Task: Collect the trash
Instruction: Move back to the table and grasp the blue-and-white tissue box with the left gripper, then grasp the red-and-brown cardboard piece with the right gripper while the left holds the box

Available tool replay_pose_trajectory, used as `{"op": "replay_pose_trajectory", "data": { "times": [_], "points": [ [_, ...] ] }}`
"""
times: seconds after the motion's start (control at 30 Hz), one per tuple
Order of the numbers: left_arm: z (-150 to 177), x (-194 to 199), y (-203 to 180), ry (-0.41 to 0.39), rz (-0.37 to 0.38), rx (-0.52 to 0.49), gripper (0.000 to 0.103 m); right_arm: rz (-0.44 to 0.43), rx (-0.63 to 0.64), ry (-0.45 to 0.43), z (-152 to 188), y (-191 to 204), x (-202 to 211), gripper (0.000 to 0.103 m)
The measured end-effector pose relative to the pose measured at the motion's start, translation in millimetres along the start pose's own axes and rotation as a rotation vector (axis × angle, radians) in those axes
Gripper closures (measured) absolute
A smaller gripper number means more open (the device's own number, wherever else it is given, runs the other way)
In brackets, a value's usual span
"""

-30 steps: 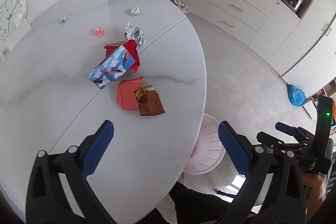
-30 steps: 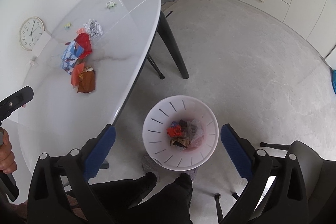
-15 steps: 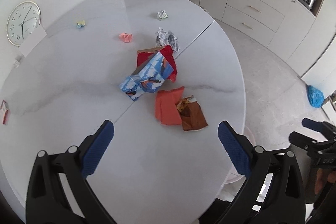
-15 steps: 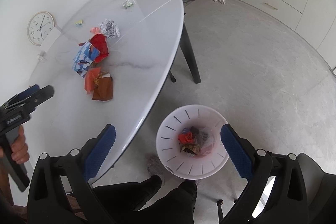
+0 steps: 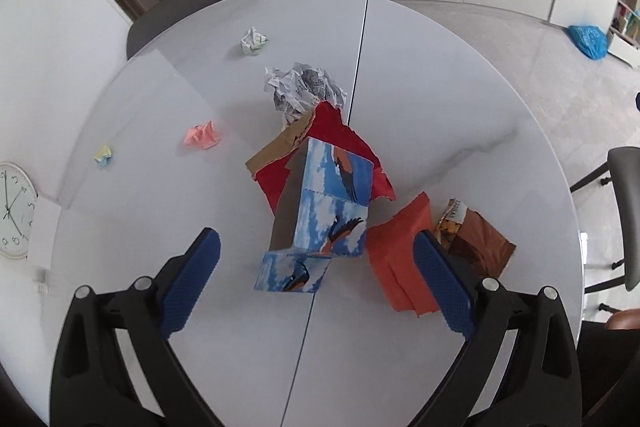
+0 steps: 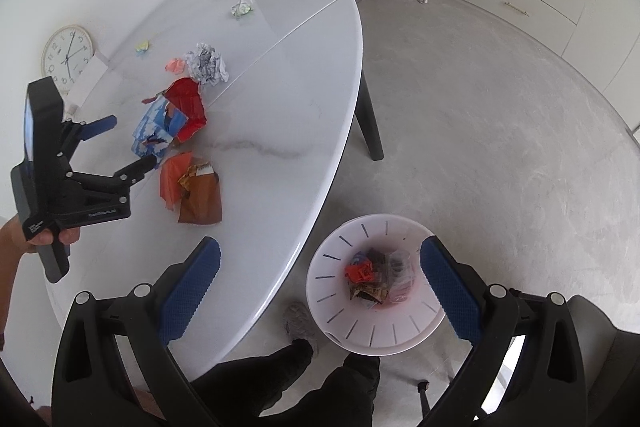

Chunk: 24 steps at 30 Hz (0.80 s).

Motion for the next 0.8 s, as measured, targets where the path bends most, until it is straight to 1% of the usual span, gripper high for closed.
{"op": "replay_pose_trajectory", "data": {
  "times": [0.07, 0.17, 0.23, 0.3, 0.37, 0.4, 0.5, 0.53, 0.73, 0.8],
  "points": [
    [-5, -11, 4, 0.015, 0.02, -0.02, 0.019, 0.0, -0.02, 0.001, -2, 1, -2, 0.004],
    [-8, -22, 7, 0.026, 0.05, -0.041, 0.022, -0.008, -0.052, 0.003, -3, 2, -6, 0.004],
    [-9, -27, 7, 0.026, 0.053, -0.061, 0.022, -0.014, -0.067, 0.009, -3, 3, -9, 0.004],
    [-7, -30, 8, 0.027, 0.056, -0.071, 0.025, -0.017, -0.075, 0.013, -3, 5, -11, 0.004],
    [-5, -31, 9, 0.028, 0.074, -0.071, 0.032, -0.017, -0.071, 0.02, -3, 8, -14, 0.004],
    [-4, -30, 9, 0.026, 0.083, -0.071, 0.034, -0.015, -0.066, 0.021, -3, 10, -15, 0.004],
    [-3, -33, 11, 0.019, 0.094, -0.075, 0.047, -0.01, -0.049, 0.022, -3, 14, -15, 0.004],
    [-3, -33, 12, 0.018, 0.098, -0.071, 0.049, -0.01, -0.045, 0.022, -4, 15, -16, 0.004],
    [0, -27, 17, -0.001, 0.143, -0.011, 0.05, -0.01, -0.038, 0.014, -3, 21, -17, 0.004],
    [2, -21, 20, -0.005, 0.171, 0.021, 0.051, -0.016, -0.037, 0.013, -3, 24, -17, 0.004]
  ]
}}
Point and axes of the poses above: each gripper's, at about its wrist camera, not at the fingertips, and x roughly against the way its jaws point, y to its left, z to its underside, the point moved 6 cm from there along -x, roughly the way its jaws point, and after that the axes turned 10 degrees about y, right-handed, at the moved point
